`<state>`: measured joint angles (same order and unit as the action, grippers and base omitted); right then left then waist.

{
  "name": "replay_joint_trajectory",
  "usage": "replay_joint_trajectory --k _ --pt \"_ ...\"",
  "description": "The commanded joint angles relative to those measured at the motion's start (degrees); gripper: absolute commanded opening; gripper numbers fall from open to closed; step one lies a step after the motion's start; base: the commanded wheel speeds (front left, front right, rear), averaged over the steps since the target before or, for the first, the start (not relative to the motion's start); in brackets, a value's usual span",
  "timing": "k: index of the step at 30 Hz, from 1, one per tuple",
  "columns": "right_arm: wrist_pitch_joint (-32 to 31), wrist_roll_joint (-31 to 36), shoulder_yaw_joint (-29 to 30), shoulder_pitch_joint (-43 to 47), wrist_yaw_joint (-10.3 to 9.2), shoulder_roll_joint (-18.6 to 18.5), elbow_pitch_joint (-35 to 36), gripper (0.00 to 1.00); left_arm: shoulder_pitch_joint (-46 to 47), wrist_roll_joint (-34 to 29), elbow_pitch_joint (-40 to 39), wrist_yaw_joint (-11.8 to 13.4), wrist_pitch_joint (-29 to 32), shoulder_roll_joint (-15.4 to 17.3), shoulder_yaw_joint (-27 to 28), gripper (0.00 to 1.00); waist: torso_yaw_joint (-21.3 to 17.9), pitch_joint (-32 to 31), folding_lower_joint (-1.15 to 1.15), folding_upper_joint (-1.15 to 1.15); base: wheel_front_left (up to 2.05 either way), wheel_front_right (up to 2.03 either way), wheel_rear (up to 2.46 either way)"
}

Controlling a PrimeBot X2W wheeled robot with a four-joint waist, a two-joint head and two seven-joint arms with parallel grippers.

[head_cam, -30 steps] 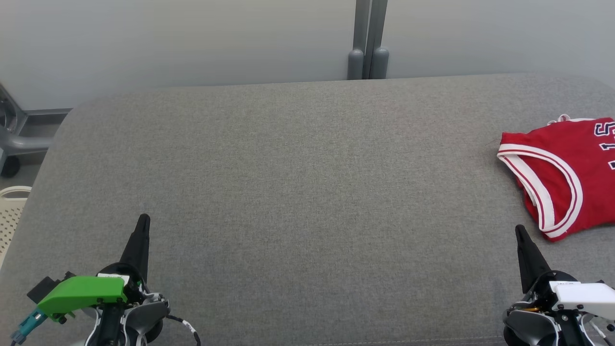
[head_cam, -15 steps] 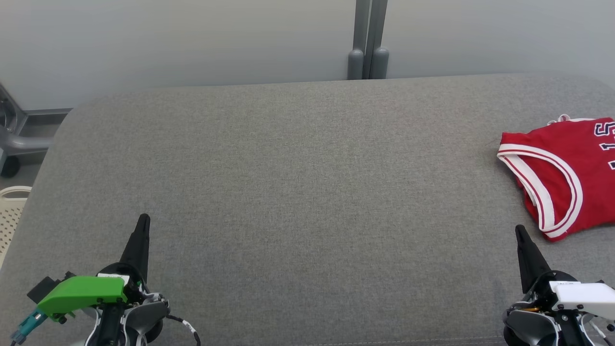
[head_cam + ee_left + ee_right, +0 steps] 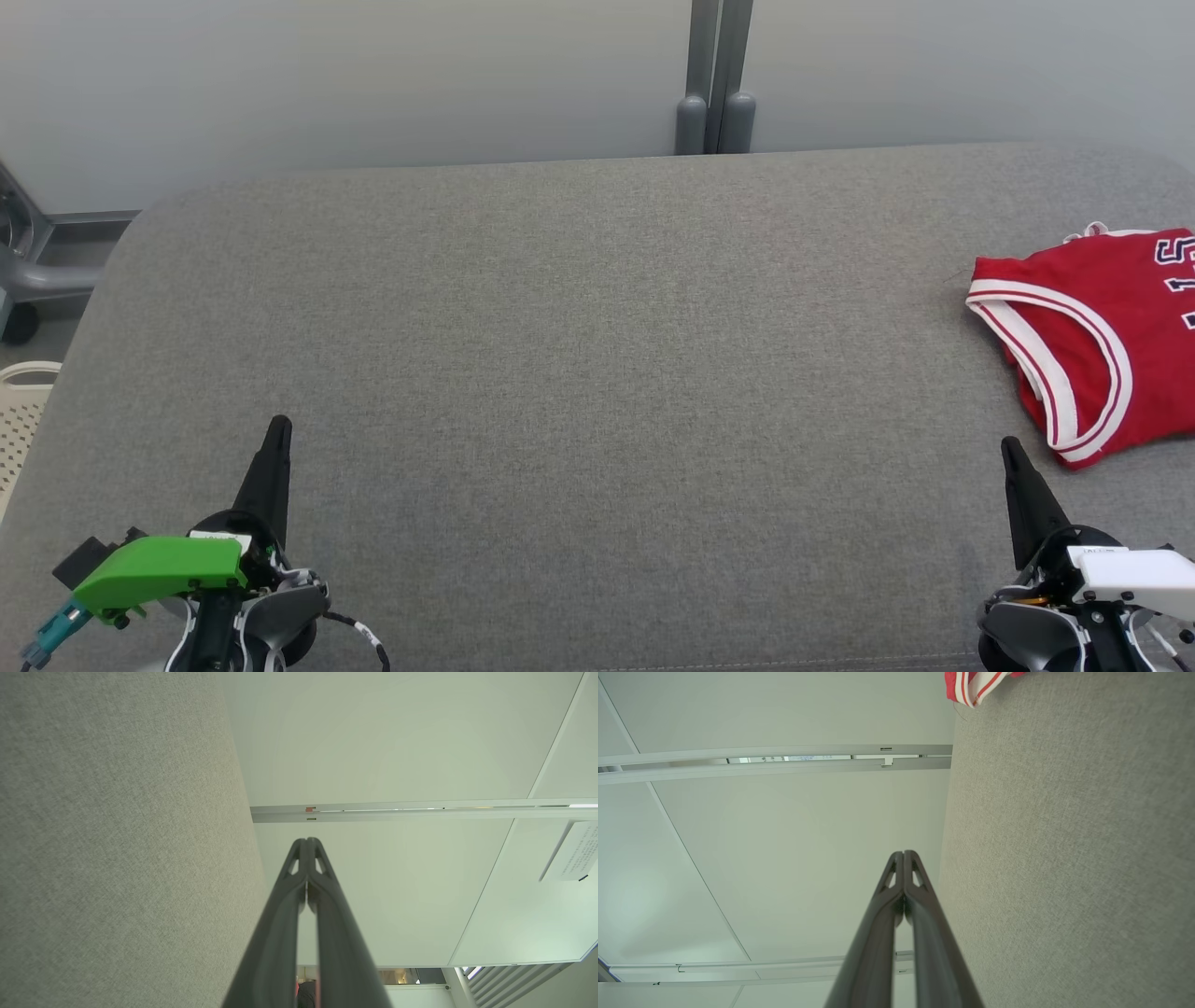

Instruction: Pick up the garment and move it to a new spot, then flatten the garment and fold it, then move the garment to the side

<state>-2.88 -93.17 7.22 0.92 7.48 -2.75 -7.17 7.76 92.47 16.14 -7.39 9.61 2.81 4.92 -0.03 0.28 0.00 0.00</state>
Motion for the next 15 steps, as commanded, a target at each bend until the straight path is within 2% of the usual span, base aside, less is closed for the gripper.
replay_joint_trajectory --k 1,15 --pt "-0.01 -0.1 0.12 -0.25 0.02 -0.24 0.22 0.0 0.88 -0.02 -0.18 -0.29 0.32 0.04 0.12 0.0 0.0 0.0 0.0 0.0 0.0 0.0 0.0" --pt "0.0 -0.11 0.12 -0.25 0.02 -0.24 0.22 0.0 0.88 -0.02 -0.18 -0.29 0.31 0.04 0.12 0.0 0.0 0.0 0.0 0.0 0.0 0.0 0.0"
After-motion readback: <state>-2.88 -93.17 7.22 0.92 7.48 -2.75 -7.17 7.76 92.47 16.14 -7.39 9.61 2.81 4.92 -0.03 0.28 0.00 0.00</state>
